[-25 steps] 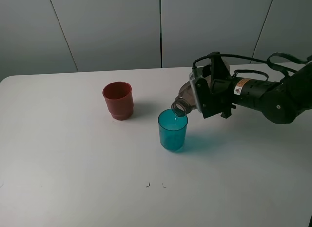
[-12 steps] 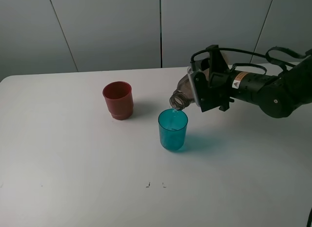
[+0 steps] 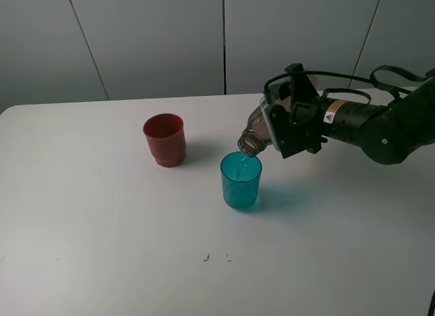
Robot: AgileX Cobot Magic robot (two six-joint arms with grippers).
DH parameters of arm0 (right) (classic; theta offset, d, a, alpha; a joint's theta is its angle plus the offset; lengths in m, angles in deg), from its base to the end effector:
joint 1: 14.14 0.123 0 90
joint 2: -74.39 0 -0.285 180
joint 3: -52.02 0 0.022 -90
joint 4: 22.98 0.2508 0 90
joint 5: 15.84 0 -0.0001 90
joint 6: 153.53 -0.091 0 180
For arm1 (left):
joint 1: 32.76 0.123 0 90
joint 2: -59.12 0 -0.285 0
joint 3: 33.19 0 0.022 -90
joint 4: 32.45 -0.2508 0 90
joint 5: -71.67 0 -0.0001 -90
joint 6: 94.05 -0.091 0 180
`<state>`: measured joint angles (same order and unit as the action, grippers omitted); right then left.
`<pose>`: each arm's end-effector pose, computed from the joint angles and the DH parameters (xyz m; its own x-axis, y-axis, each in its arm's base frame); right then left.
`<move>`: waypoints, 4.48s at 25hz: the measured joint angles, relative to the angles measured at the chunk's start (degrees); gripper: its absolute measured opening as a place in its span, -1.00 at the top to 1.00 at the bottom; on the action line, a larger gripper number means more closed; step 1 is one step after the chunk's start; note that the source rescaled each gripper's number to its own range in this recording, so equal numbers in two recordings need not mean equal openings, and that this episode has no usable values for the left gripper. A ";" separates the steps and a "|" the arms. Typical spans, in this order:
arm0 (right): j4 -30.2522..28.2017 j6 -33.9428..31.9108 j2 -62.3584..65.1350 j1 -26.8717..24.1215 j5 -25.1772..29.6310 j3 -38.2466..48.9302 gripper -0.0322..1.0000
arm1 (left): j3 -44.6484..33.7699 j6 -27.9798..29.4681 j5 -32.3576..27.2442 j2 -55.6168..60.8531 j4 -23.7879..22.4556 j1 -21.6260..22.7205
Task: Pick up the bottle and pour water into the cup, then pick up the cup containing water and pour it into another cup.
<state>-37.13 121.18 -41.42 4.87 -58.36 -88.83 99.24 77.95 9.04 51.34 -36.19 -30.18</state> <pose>0.3095 0.1225 0.1260 0.5467 -0.8181 0.1782 -0.2390 -0.3565 -0.9032 -0.0086 0.0049 0.2796 -0.4774 0.1472 -0.8663 -0.0157 0.9843 0.1759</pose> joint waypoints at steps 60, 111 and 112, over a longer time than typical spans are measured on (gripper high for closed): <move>-3.35 7.91 0.00 0.75 -3.00 0.00 0.89 | 0.00 0.20 0.00 0.00 0.00 0.00; -4.78 -94.71 0.54 -10.98 -4.75 -0.62 0.89 | 0.00 0.20 0.00 0.00 0.00 0.00; -5.22 -96.20 -0.23 -12.07 -4.95 -1.41 0.89 | 0.00 0.20 0.00 0.00 0.00 0.00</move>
<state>-42.35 24.98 -41.65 -7.20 -63.30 -90.24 99.24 78.14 9.04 51.34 -36.19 -30.18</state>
